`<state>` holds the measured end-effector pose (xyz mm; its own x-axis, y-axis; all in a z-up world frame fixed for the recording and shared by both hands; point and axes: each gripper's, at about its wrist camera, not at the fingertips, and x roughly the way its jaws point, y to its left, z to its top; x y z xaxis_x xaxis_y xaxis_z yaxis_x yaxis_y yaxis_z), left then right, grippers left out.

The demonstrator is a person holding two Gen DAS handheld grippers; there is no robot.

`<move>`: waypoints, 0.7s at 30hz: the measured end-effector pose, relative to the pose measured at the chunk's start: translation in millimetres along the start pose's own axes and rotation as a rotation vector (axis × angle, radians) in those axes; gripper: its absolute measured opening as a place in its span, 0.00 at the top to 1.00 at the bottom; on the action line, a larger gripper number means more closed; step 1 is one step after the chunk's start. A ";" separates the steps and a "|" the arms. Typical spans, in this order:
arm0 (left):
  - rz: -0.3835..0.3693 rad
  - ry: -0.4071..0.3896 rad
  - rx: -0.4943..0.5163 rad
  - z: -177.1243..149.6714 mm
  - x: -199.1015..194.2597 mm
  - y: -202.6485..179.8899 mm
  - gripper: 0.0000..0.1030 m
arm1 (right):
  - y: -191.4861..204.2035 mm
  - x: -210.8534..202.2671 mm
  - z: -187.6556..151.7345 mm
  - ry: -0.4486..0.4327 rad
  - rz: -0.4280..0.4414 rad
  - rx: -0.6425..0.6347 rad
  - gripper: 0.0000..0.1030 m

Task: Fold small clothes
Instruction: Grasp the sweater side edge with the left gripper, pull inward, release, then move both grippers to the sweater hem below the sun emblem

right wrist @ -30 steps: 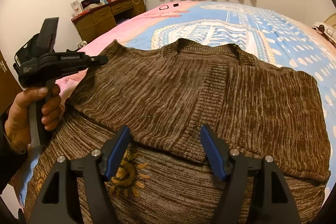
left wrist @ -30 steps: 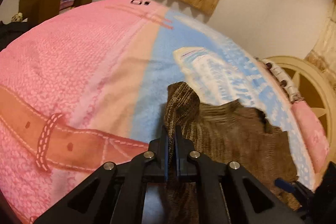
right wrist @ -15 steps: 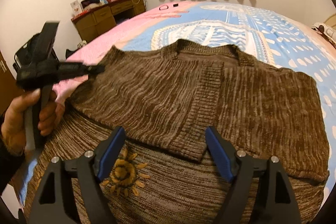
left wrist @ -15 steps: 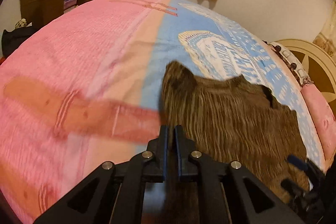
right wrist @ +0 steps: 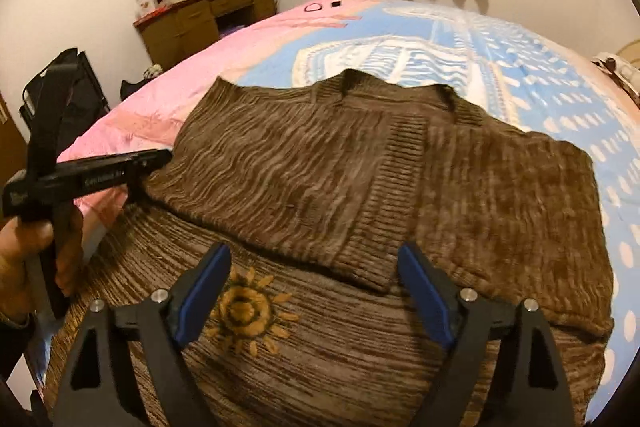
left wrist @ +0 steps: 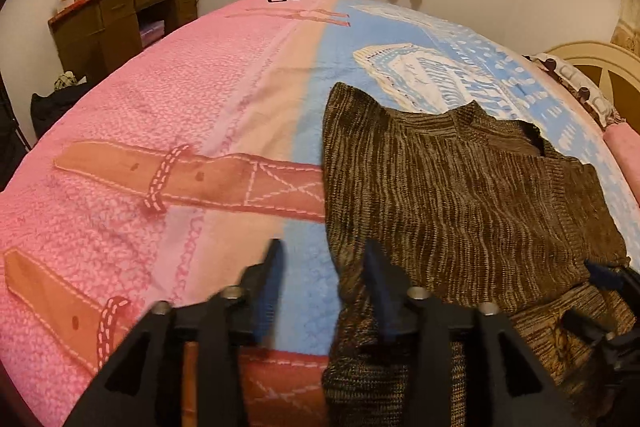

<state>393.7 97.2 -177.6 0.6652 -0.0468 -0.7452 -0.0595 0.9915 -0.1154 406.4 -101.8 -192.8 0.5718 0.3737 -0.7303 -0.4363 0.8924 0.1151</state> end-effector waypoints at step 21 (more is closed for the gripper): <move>0.008 0.021 0.010 -11.9 -12.0 -4.3 0.36 | 1.7 6.9 -10.5 0.068 -0.059 -0.011 0.16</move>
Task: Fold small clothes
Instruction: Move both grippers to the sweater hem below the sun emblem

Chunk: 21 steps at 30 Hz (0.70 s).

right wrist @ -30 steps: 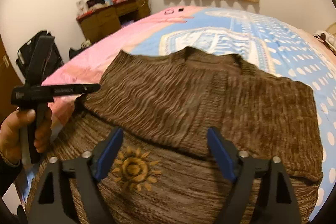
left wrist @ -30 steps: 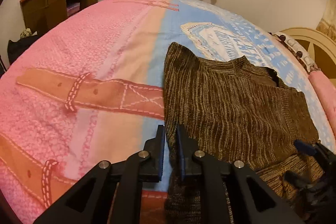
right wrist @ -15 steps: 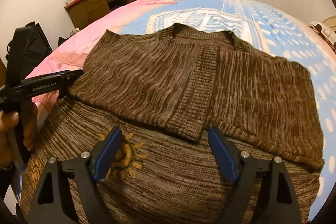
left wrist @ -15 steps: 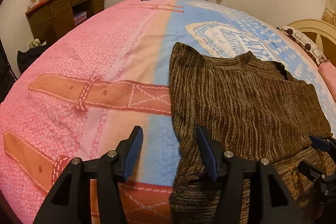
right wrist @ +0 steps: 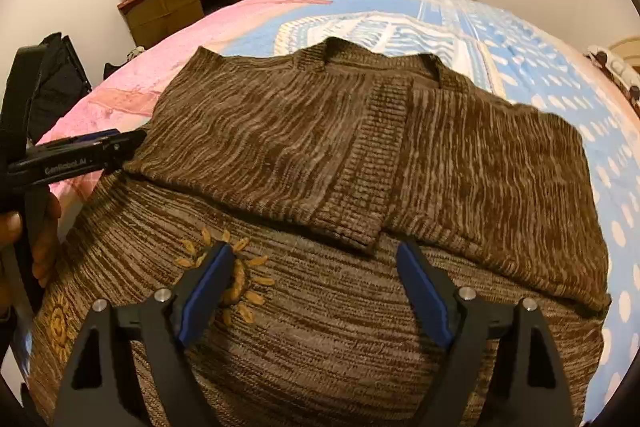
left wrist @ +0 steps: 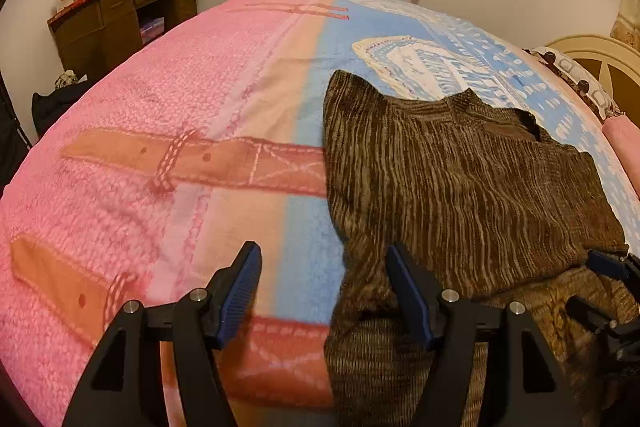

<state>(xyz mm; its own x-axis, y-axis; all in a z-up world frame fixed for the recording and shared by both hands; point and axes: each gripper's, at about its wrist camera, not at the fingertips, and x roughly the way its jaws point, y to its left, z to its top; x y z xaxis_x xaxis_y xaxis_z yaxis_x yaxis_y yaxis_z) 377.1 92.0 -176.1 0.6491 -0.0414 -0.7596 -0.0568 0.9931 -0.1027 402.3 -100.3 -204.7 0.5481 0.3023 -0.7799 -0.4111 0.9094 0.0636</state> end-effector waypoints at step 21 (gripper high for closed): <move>-0.095 0.034 0.087 -154.9 -122.1 -26.3 0.36 | -47.4 -116.0 -123.9 0.042 -0.051 0.133 0.41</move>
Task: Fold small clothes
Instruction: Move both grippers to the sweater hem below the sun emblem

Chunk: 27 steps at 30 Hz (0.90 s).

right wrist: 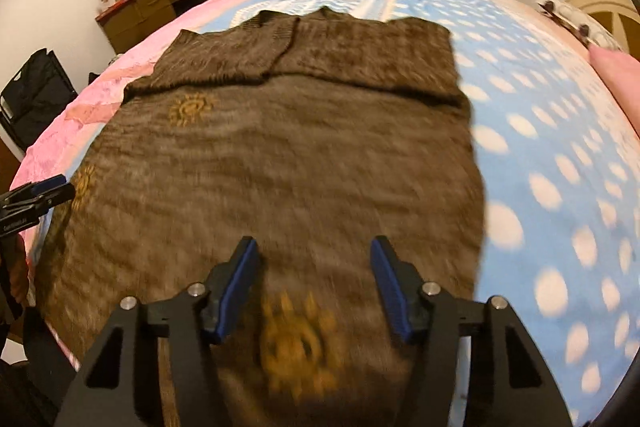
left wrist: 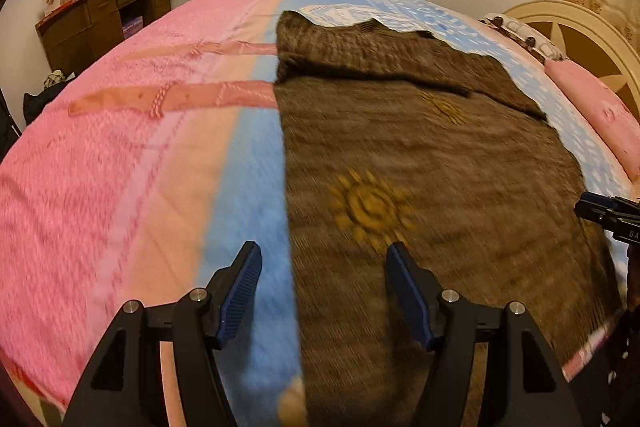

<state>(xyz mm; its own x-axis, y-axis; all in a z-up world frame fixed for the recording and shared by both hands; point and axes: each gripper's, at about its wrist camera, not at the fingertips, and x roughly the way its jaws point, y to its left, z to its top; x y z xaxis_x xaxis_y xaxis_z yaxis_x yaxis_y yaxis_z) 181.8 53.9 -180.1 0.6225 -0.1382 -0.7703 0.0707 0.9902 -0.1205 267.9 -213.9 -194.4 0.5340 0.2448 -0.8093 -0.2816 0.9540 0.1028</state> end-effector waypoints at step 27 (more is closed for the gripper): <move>-0.130 0.032 -0.013 -73.1 -53.5 -16.1 0.36 | -21.8 -73.5 -130.4 0.092 -0.052 0.201 0.51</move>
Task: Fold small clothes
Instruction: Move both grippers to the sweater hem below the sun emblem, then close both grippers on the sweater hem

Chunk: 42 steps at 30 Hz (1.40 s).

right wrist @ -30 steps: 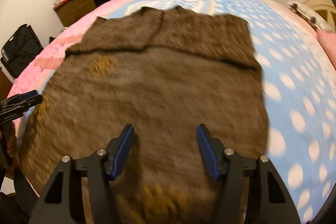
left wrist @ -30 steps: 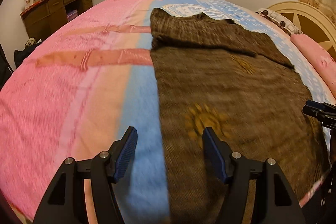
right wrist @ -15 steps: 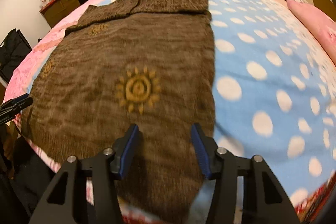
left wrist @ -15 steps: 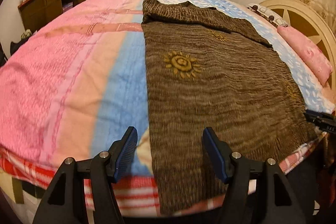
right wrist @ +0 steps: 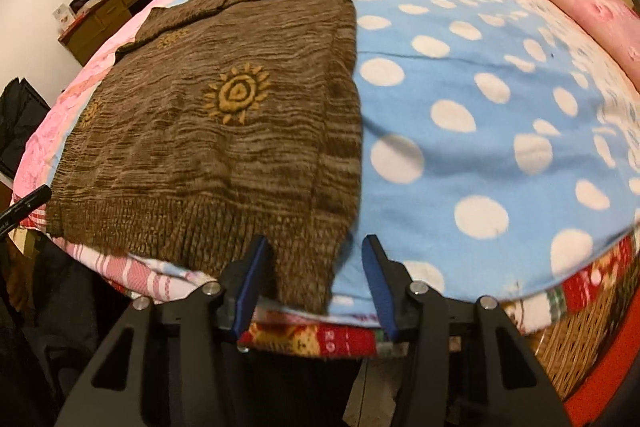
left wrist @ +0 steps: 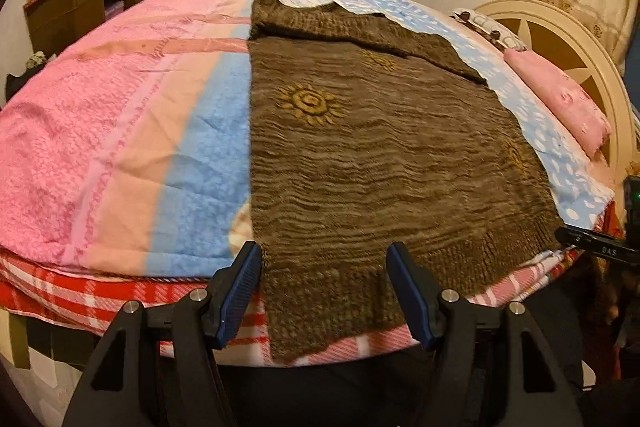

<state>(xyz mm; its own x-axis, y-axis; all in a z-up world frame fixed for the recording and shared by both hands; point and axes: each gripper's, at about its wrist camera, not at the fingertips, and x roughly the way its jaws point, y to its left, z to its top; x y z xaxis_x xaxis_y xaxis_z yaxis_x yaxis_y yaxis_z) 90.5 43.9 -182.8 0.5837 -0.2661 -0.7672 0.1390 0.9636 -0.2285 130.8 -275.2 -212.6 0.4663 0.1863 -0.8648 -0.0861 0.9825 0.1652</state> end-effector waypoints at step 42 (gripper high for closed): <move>-0.346 -0.087 -0.182 19.0 -22.3 33.9 0.93 | -21.3 -23.0 -2.6 -0.178 0.405 0.244 0.91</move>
<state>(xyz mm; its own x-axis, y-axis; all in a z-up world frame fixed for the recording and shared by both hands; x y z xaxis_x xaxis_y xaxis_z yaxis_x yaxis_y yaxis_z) 97.4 83.0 -162.0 0.5937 -0.5634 -0.5746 0.1999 0.7949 -0.5729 119.7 -300.5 -197.5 0.5830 0.5283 -0.6173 -0.0930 0.7981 0.5953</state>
